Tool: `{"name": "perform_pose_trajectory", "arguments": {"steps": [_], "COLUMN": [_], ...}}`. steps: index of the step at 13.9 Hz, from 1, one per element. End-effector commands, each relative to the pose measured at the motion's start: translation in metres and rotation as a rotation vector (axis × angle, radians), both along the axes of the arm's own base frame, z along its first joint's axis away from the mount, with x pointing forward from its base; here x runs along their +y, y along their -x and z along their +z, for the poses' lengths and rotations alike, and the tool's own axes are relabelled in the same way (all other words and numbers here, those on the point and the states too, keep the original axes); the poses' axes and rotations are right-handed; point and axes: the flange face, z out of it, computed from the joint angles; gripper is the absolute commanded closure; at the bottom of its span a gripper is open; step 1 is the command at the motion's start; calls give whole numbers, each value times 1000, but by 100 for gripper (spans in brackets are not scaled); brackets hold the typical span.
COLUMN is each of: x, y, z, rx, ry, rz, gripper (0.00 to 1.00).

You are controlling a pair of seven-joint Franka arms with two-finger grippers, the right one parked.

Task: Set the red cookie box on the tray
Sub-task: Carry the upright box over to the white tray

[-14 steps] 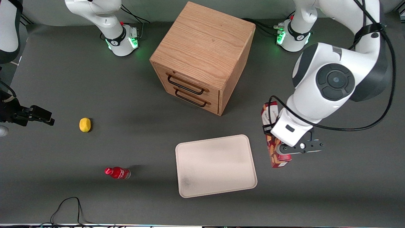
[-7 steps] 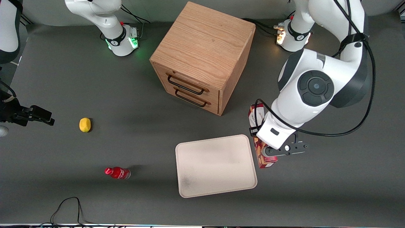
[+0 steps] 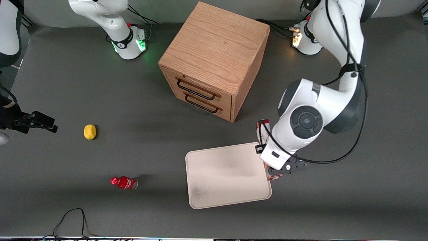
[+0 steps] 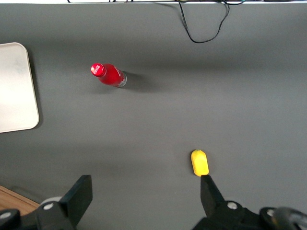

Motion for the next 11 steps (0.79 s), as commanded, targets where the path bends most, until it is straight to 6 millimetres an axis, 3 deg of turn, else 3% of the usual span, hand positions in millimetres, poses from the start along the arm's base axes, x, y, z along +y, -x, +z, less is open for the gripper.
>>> {"name": "perform_pose_trajectory", "arguments": {"steps": [1,6,11], "x": [-14,-13,-11], "y": [-7,-15,-14], "z": [-34,-109,-156], "rx": [-6,11,-17], "ry": [1,-8,-1], "rz": [29,37,47], "gripper": [100,100,100]}}
